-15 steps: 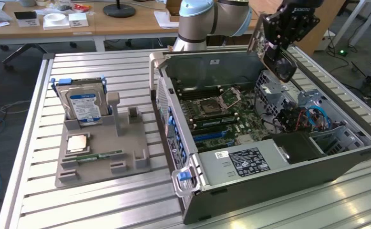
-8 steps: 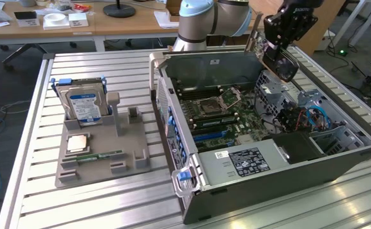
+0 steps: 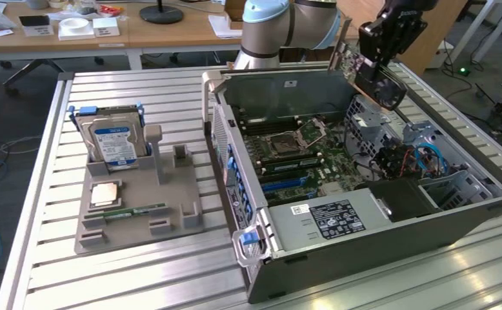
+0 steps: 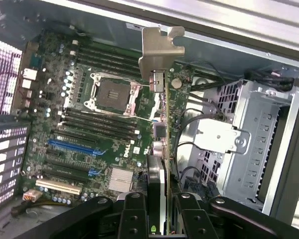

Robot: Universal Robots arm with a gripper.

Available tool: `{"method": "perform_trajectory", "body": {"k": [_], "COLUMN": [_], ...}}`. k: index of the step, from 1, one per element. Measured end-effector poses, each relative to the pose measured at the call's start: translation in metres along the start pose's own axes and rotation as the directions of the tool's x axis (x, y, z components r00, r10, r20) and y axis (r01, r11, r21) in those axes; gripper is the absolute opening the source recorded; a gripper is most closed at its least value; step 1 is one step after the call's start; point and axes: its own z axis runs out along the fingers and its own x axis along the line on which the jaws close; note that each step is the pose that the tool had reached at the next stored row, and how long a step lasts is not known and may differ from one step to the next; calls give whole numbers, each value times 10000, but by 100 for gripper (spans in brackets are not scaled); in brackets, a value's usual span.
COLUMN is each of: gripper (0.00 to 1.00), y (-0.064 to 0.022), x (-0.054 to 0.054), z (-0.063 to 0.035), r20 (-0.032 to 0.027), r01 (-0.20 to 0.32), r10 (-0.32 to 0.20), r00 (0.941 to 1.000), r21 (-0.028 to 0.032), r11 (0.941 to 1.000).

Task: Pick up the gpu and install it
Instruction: 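Insert the gpu into the slot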

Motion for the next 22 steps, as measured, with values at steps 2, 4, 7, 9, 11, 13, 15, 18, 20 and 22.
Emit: {"method": "perform_trajectory", "body": {"k": [2,4,7,9,11,13,15,18,20,22], "gripper": [27,27,27,27,27,27,27,27,27,27], "y": [0,0,0,0,0,0,0,0,0,0], "x": [0,0,0,0,0,0,0,0,0,0], "z": [-1,0,0,0,0,1,0,0,0,0], "r20": [-10,-20,-34,-42,-50,-58,-64,-76,-83,-88], "r01": [304,624,1144,1489,1843,2211,2549,3052,3369,3678], "r10": [-304,-624,-1144,-1489,-1843,-2211,-2549,-3052,-3369,-3679], "r00": [9995,9980,9934,9888,9829,9752,9670,9523,9415,9298], "r21": [5,4,-2,-8,-16,-24,-31,-43,-50,-58], "r11": [9995,9980,9934,9889,9829,9753,9670,9523,9415,9299]}}
